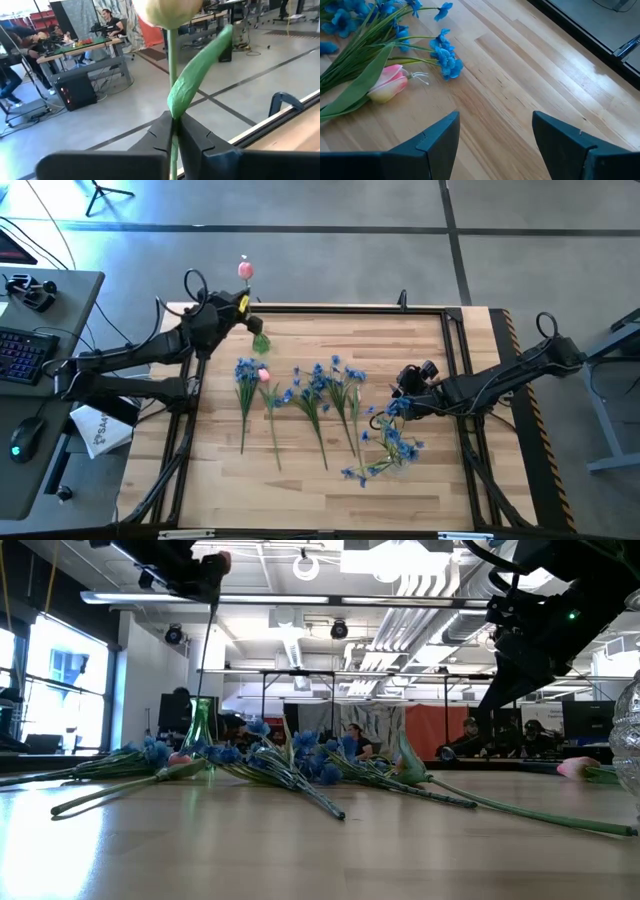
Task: Sort flowers into vase by color
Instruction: Put the left pink tulip into the green vase, then put the left blue flowers into the transparent vase
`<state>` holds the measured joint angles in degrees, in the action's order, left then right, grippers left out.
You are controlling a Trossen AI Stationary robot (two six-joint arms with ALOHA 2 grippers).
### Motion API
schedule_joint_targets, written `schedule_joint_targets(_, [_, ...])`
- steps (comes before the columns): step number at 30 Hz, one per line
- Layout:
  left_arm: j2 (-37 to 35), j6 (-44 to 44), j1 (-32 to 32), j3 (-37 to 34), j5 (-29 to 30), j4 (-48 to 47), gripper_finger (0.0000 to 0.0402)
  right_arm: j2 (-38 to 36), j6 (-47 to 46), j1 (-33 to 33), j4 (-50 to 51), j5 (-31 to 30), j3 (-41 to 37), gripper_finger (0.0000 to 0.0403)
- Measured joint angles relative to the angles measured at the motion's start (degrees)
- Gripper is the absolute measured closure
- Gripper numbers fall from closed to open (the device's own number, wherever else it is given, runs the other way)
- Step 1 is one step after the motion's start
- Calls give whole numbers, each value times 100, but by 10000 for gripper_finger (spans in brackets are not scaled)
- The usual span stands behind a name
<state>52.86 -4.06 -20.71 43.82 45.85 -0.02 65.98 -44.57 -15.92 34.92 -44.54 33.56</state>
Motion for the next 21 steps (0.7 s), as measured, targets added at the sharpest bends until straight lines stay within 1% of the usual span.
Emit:
schedule_joint_targets(2, [-2,128,-46,104,-93,-369,363,0,1,0,0,14,0,158])
schedule_joint_targets(7, [-1,802,-200,769,-386,-2084,297,0,1,0,0,55,0,158])
schedule_joint_targets(11, [0,1353,-223,1318,-797,-3278,259,0,1,0,0,55,0,158])
schedule_joint_targets(15, [0,1772,-217,1889,-1234,-4398,246,0,1,0,0,55,0,158])
schedule_joint_targets(17, [0,2081,-217,2139,-1696,-4875,245,0,4,0,2,55,0,158])
schedule_joint_targets(19, [0,2506,-182,2331,-2315,-5272,246,0,5,0,1,55,0,158])
schedule_joint_targets(21, [-5,2731,-26,2379,-2752,-5467,249,0,4,0,0,7,0,158])
